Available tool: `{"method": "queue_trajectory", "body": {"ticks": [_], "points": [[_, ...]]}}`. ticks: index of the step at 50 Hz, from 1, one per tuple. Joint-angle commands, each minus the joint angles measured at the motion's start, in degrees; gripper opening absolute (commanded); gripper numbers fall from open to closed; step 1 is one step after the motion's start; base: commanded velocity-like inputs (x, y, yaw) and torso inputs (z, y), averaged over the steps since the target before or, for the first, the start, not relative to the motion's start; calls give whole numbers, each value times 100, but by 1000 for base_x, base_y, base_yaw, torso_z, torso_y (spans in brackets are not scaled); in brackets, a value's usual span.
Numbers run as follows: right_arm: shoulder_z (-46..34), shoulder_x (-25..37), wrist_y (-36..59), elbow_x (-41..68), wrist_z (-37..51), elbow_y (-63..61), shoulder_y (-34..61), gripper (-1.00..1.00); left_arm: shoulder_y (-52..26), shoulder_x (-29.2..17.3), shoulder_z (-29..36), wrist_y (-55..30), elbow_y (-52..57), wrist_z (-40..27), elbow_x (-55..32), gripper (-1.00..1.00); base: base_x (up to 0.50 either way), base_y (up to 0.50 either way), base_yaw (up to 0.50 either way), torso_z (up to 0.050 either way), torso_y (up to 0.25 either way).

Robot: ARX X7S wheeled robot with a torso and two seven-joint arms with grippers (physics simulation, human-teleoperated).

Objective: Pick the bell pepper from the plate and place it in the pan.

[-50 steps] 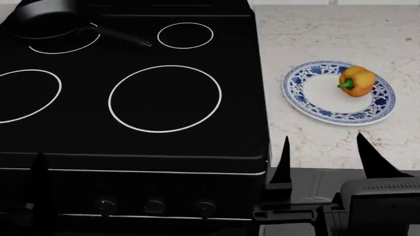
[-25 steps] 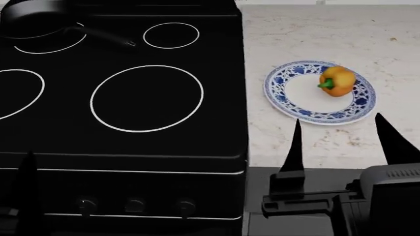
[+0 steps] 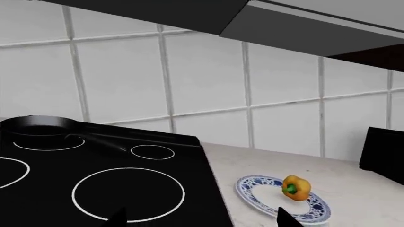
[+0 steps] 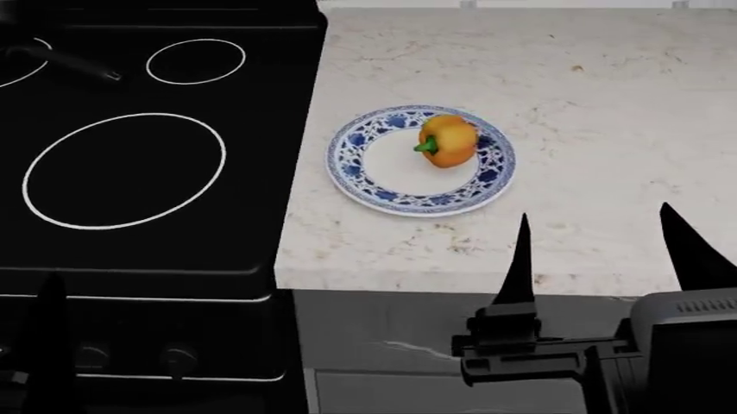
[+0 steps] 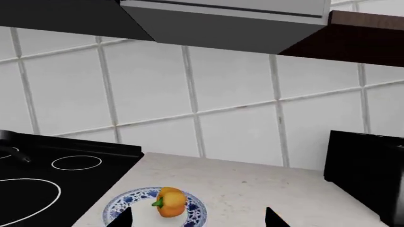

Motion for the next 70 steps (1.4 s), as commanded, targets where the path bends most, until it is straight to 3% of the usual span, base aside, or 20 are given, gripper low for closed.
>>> {"method": "queue_trajectory", "body": {"ticks": [1,17,20,24,27,31,63,70], "points": [[23,30,-15,18,30,-3,-27,100,-8,-28,-23,-14,-9,-51,-90,100,0,-500,0,0,0],[47,102,79,225,-61,81,204,100,-128,-289,-164,-232,-151,-213,-113,100,0,-343,0,0,0],[131,271,657,553,-107,4,888,100,-881,-775,-316,-1130,250,-649,-755,100,0,0,0,0,0],[125,521,1194,827,-158,94,2086,100,-2574,-1487,-665,-2366,476,-1695,-2526,100,0,0,0,0,0],[188,525,1365,987,-176,134,2535,100,-3331,-1737,-616,-2738,360,-2136,-3149,100,118,0,0,0,0],[175,536,1427,1045,-169,97,2641,100,-3742,-1806,-447,-2878,249,-2233,-3302,100,500,0,0,0,0],[113,657,1530,1159,-78,10,2584,100,-3709,-1945,-333,-2908,243,-2402,-3662,100,500,0,0,0,0],[586,382,2247,2280,-561,386,3161,100,-3695,-1964,-352,-2865,259,-2424,-3694,100,39,0,0,0,0]]}}
